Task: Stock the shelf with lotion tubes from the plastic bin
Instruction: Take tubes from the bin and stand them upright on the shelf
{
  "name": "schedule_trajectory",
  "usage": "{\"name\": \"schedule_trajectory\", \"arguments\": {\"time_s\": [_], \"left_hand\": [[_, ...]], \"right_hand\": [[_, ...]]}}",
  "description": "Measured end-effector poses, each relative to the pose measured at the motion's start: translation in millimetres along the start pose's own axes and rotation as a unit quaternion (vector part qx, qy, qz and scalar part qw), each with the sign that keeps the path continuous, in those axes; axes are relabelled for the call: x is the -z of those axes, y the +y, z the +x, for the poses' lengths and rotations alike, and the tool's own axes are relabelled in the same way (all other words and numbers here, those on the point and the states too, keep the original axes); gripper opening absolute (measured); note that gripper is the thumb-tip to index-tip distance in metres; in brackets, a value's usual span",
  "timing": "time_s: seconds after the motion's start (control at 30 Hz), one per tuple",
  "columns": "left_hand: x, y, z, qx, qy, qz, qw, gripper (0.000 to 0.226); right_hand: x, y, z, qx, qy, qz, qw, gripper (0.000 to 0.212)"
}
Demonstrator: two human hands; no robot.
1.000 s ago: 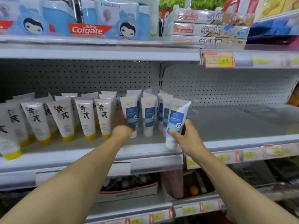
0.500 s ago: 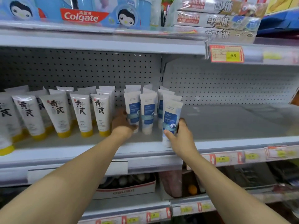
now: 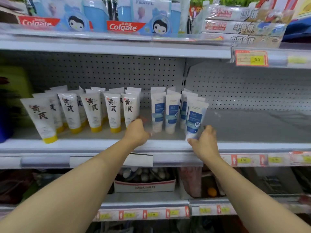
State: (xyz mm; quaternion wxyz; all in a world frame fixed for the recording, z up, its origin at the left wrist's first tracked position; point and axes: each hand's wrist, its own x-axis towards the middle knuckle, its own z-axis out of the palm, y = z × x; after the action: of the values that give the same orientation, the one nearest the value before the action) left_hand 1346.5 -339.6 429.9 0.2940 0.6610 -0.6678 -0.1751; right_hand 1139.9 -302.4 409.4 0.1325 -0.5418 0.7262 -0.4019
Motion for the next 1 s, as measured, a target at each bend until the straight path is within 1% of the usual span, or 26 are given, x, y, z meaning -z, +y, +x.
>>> {"name": "schedule_trajectory", "arguments": {"time_s": [0.07, 0.13, 0.17, 0.27, 0.37, 0.53, 0.63, 0.77, 0.87, 1.0], "left_hand": [[9, -7, -10, -0.008, 0.000, 0.004, 1.000, 0.059], [19, -15, -22, -0.014, 0.000, -0.005, 1.000, 0.059], [25, -20, -29, -0.013, -0.002, -0.010, 1.000, 0.057], [47, -41, -51, -0.018, -0.005, 0.009, 1.000, 0.054], [72, -70, -74, -0.010, 0.000, 0.027, 1.000, 0.055], [117, -141, -125, 0.051, -0.001, 0.054, 0.997, 0.050], [136, -195, -162, 0.091, -0.001, 0.085, 0.992, 0.050], [155, -266, -218, 0.178, -0.029, 0.128, 0.975, 0.047], [168, -311, -258, 0.227, -0.043, 0.120, 0.966, 0.045], [181, -360, -308, 0.278, -0.037, 0.109, 0.954, 0.048]], "right_hand": [[0, 0, -18, 0.006, 0.008, -0.037, 0.999, 0.065], [-3, -4, -42, 0.026, -0.003, -0.060, 0.998, 0.058], [-7, -8, -56, 0.034, -0.025, -0.059, 0.997, 0.056], [-24, -24, -97, 0.062, -0.137, -0.081, 0.985, 0.056], [-50, -44, -135, 0.095, -0.239, -0.125, 0.958, 0.061], [-99, -78, -196, 0.138, -0.330, -0.183, 0.916, 0.069], [-130, -100, -231, 0.165, -0.365, -0.193, 0.896, 0.073], [-172, -129, -278, 0.200, -0.397, -0.199, 0.873, 0.072], [-198, -148, -313, 0.226, -0.425, -0.202, 0.853, 0.071], [-232, -166, -359, 0.255, -0.457, -0.216, 0.824, 0.075]]}}
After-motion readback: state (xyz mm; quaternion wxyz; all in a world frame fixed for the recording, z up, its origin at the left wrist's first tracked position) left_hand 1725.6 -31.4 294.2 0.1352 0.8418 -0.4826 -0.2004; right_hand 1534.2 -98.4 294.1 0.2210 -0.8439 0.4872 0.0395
